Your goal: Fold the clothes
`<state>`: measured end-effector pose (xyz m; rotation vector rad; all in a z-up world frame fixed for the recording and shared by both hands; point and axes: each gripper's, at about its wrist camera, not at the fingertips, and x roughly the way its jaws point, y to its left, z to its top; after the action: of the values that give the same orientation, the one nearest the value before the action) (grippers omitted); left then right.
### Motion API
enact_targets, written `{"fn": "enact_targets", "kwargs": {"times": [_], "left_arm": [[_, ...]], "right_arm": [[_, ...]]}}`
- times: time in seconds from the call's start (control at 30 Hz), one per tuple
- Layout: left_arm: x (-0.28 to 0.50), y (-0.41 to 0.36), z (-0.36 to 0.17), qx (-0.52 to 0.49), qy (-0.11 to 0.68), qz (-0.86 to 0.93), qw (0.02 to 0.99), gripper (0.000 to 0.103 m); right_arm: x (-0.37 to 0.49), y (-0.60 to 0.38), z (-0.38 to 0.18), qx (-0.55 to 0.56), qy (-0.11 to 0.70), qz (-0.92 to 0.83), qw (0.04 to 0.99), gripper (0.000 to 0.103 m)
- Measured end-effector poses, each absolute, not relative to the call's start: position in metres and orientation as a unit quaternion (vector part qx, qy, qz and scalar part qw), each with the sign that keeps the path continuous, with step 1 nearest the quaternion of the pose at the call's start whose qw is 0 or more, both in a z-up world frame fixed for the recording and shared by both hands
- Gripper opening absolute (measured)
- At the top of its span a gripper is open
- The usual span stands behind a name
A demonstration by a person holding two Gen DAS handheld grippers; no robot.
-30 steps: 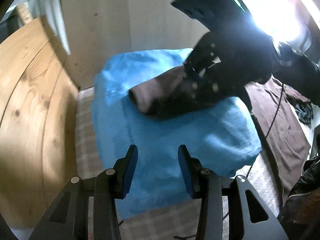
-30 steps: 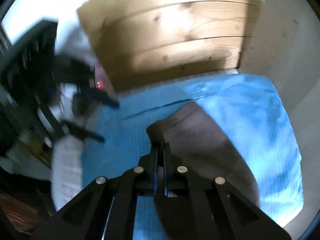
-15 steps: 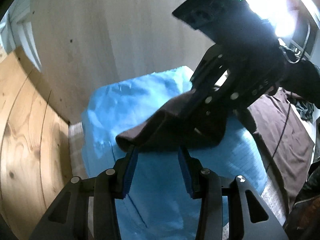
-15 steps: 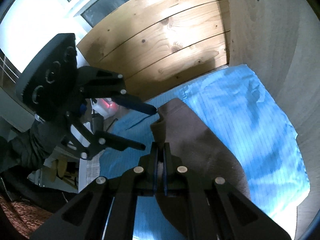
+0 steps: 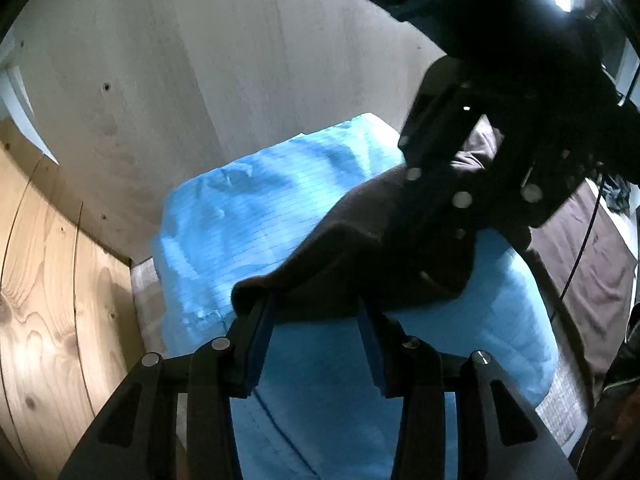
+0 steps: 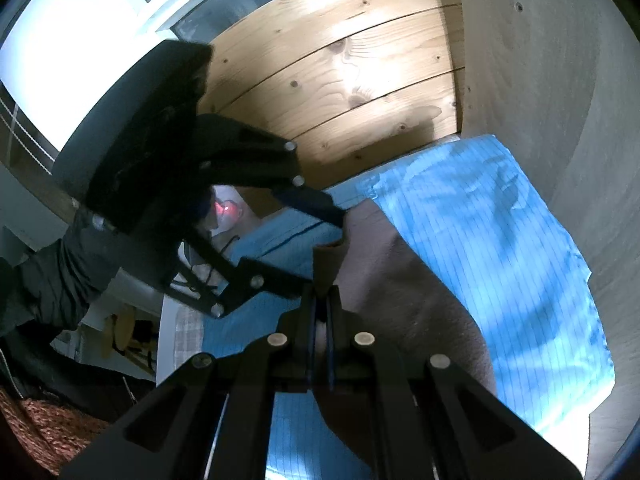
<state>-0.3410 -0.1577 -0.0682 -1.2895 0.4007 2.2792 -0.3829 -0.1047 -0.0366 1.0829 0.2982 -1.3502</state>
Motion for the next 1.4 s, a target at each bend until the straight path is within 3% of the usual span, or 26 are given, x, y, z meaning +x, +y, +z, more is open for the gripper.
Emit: {"fn": "enact_targets", "kwargs": {"times": [0.1,0.13,0.17,0.23,0.43,0.53,0.57,0.87,1.03,1.1,1.13,1.17,1.4], "left_arm": [[-0.341,-0.157,-0.068,-0.476,0.141,0.830,0.253,0.035],[-0.340,-0.155,-0.069,-0.479,0.144,0.828,0.254,0.022],[-0.339,-0.153,-0.071,-0.482,0.146,0.825,0.255,0.015],[-0.335,-0.151,-0.071,-0.482,0.145,0.825,0.257,0.012],[-0.316,-0.160,-0.057,-0.469,0.129,0.838,0.247,0.010],[-0.302,-0.173,-0.046,-0.464,0.122,0.848,0.224,0.009],[-0.296,-0.180,-0.041,-0.461,0.116,0.853,0.215,0.009],[-0.267,-0.234,-0.023,-0.454,0.075,0.873,0.164,0.009],[-0.268,-0.233,-0.032,-0.458,0.076,0.871,0.159,0.009],[-0.266,-0.234,-0.029,-0.453,0.073,0.874,0.162,0.009],[-0.265,-0.234,-0.028,-0.451,0.072,0.875,0.163,0.009],[-0.264,-0.234,-0.027,-0.449,0.074,0.875,0.163,0.009],[-0.255,-0.240,-0.033,-0.450,0.078,0.876,0.157,0.009]], "right_arm": [[-0.384,-0.104,-0.037,0.473,0.131,-0.593,0.638,0.005],[-0.385,-0.104,-0.037,0.473,0.130,-0.595,0.637,0.005],[-0.386,-0.104,-0.037,0.473,0.129,-0.596,0.636,0.005],[-0.388,-0.104,-0.037,0.474,0.126,-0.598,0.634,0.005],[-0.391,-0.098,-0.030,0.474,0.120,-0.603,0.630,0.007],[-0.398,-0.087,-0.022,0.475,0.108,-0.618,0.617,0.033],[-0.401,-0.081,-0.019,0.470,0.106,-0.627,0.612,0.035],[-0.406,-0.039,-0.039,0.498,0.118,-0.637,0.577,0.035],[-0.362,-0.076,-0.048,0.474,0.195,-0.611,0.604,0.035],[-0.349,-0.089,-0.055,0.461,0.238,-0.612,0.597,0.034],[-0.347,-0.091,-0.058,0.458,0.246,-0.612,0.595,0.022],[-0.347,-0.092,-0.059,0.455,0.252,-0.616,0.591,0.002],[-0.372,-0.074,-0.028,0.426,0.201,-0.666,0.579,0.002]]}}
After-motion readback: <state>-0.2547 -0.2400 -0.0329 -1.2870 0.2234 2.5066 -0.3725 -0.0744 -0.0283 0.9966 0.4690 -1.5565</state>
